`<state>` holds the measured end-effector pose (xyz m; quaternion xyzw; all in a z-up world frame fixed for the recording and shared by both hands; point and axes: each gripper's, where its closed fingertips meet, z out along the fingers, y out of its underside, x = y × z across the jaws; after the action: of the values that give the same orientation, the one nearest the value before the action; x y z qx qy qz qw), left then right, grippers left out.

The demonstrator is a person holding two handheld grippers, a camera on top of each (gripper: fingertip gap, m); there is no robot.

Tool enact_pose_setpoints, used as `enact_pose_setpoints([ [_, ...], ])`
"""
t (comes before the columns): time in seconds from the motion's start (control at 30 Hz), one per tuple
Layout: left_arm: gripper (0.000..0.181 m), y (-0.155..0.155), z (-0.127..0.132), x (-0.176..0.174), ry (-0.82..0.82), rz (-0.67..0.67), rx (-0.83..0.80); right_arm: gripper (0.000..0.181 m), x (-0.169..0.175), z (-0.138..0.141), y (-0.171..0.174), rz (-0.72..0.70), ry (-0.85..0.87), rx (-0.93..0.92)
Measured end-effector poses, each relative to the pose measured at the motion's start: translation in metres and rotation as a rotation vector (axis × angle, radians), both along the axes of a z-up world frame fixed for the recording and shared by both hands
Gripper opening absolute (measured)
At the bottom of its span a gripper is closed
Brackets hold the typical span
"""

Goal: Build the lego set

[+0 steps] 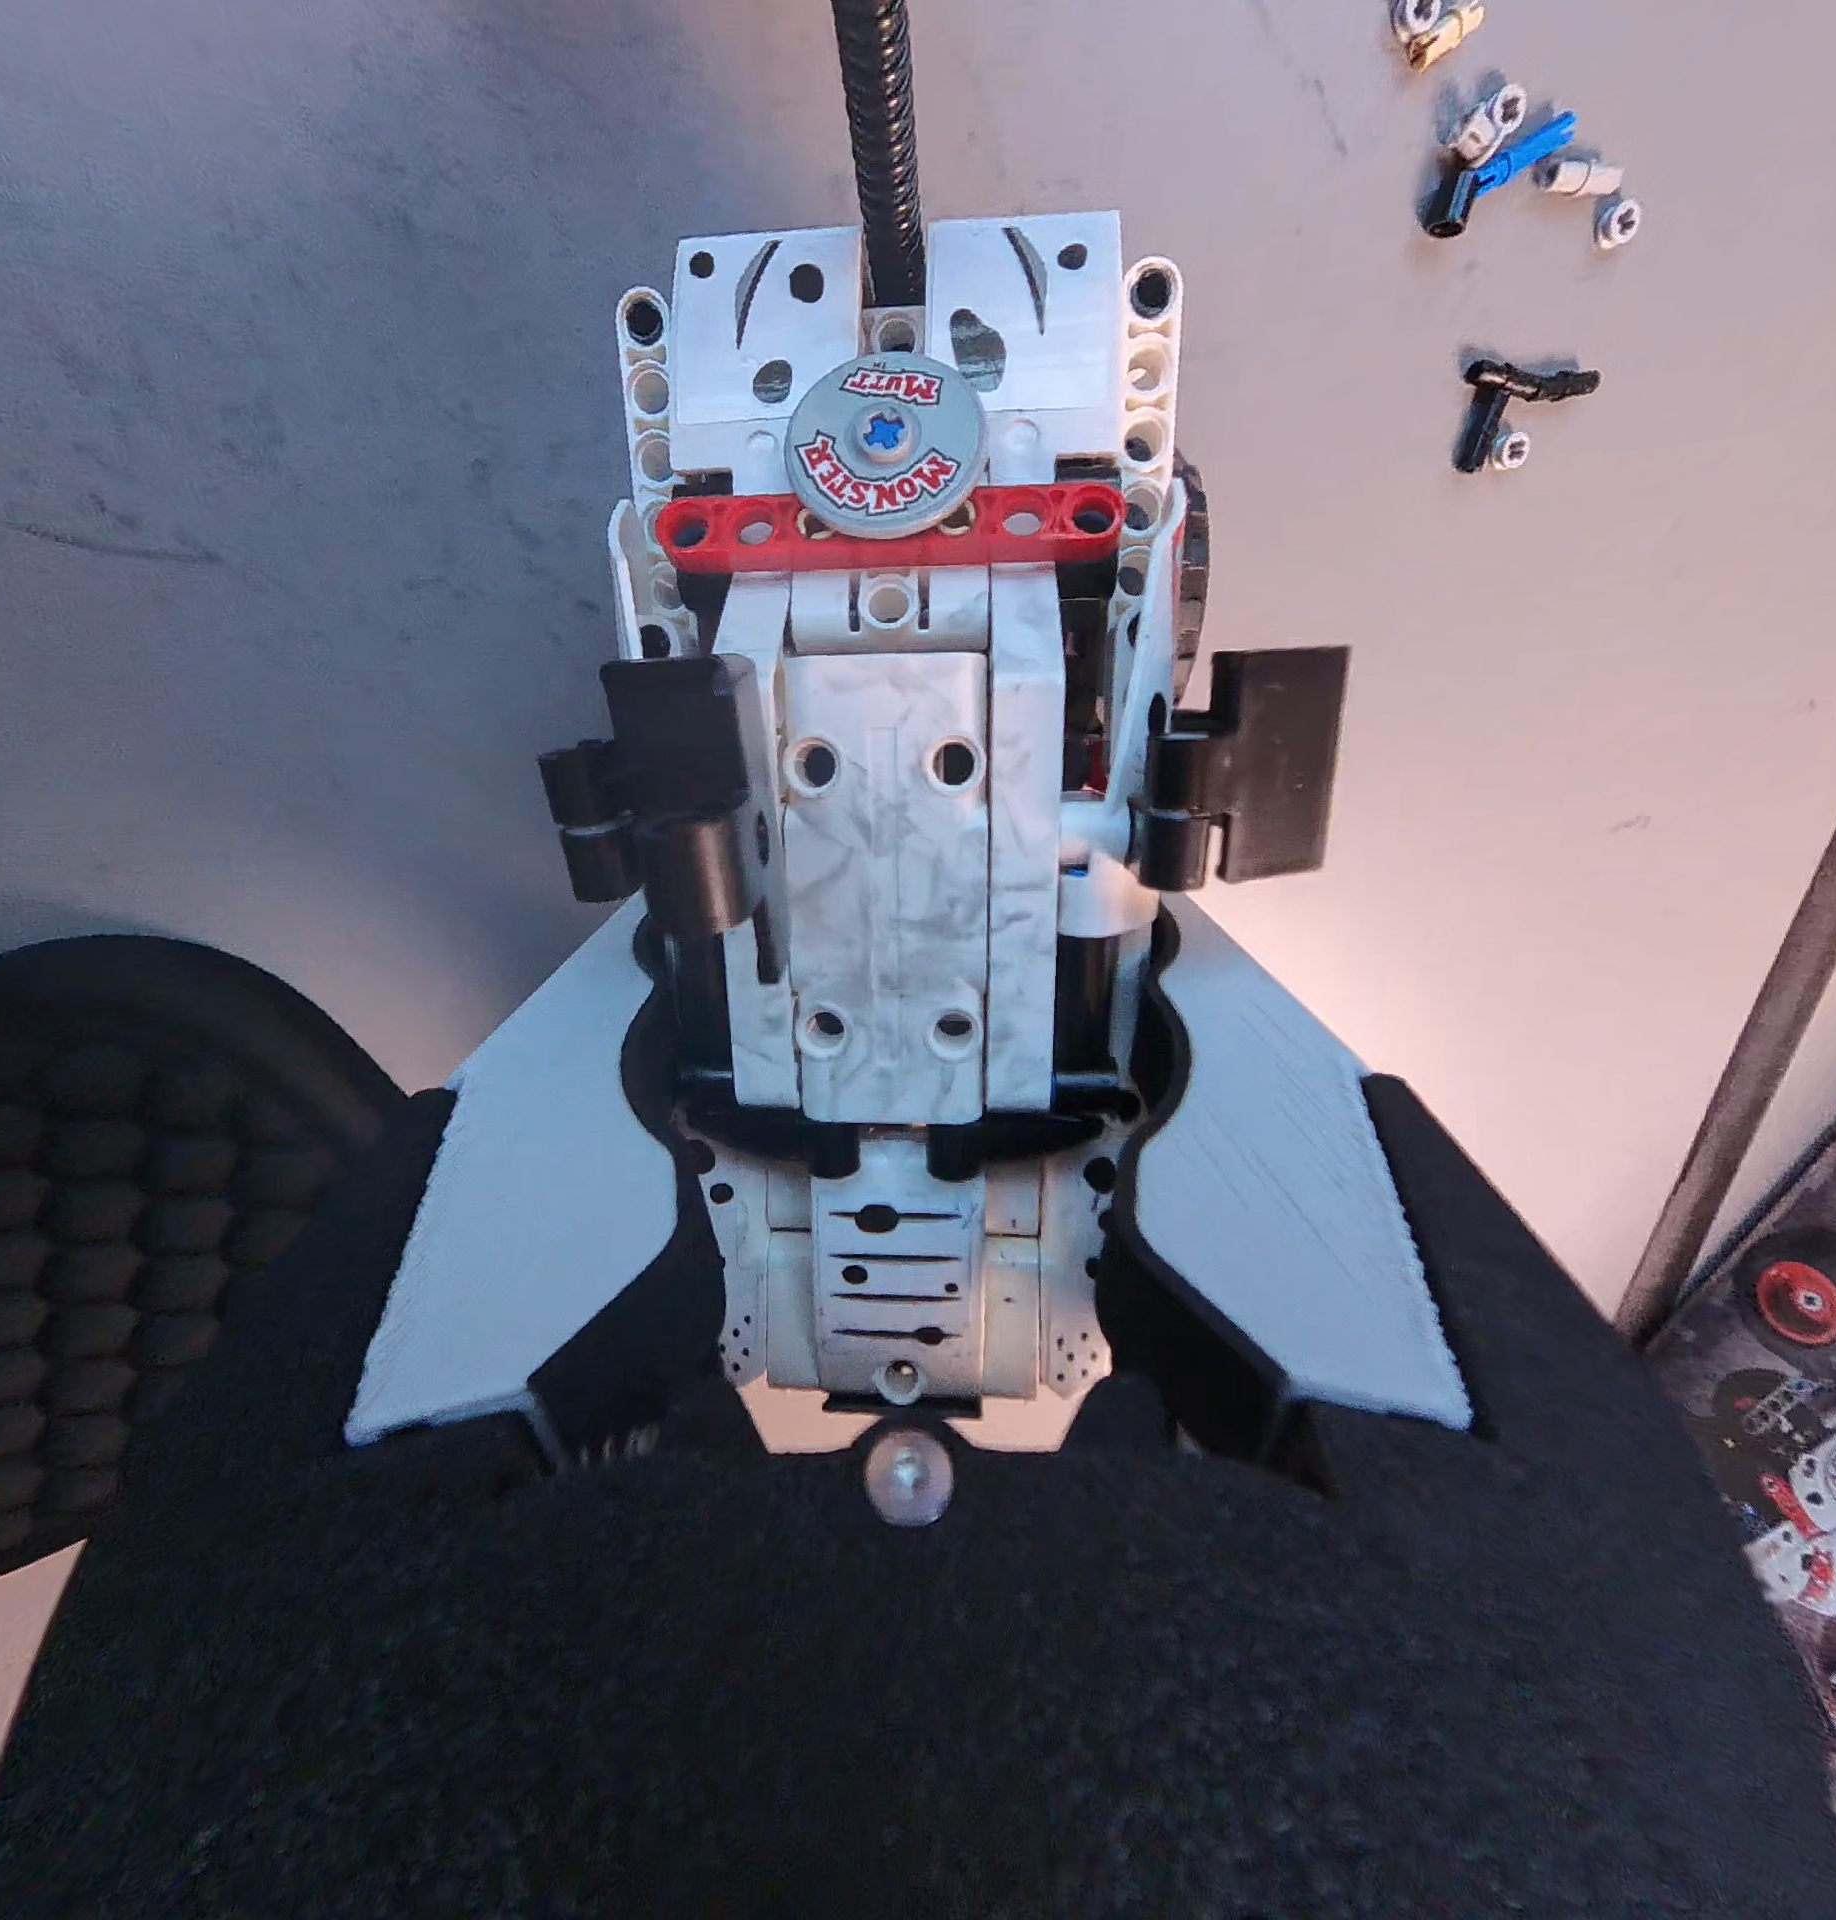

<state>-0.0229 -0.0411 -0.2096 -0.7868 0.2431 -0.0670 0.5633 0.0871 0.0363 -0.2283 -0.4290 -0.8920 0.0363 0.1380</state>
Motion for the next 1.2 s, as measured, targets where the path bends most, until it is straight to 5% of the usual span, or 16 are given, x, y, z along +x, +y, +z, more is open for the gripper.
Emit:
enact_pose_setpoints([
  [0.2, 0.082, 0.0, 0.002, -0.002, -0.008, 0.008, 0.006, 0.085, 0.001, 0.007, 0.005, -0.216, 0.068, -0.258],
  [0.4, 0.081, 0.001, 0.0, -0.002, 0.002, 0.014, -0.002, 0.085, 0.002, 0.032, 0.09, -1.002, 0.367, -0.695],
  [0.57, 0.08, 0.001, -0.003, -0.001, 0.027, 0.011, -0.008, 0.087, 0.026, 0.029, 0.137, -1.322, 0.493, -0.77],
  [0.73, 0.08, 0.002, -0.005, 0.0, 0.029, 0.011, -0.015, 0.093, 0.031, 0.031, 0.131, -1.255, 0.457, -0.739],
  [0.97, 0.079, 0.002, -0.006, 0.0, 0.039, 0.011, -0.02, 0.071, 0.031, 0.049, 0.118, -1.041, 0.427, -0.622],
  [1.2, 0.077, 0.002, -0.007, 0.0, 0.041, 0.013, -0.023, 0.059, 0.042, 0.064, 0.103, -0.686, 0.4, -0.413],
])
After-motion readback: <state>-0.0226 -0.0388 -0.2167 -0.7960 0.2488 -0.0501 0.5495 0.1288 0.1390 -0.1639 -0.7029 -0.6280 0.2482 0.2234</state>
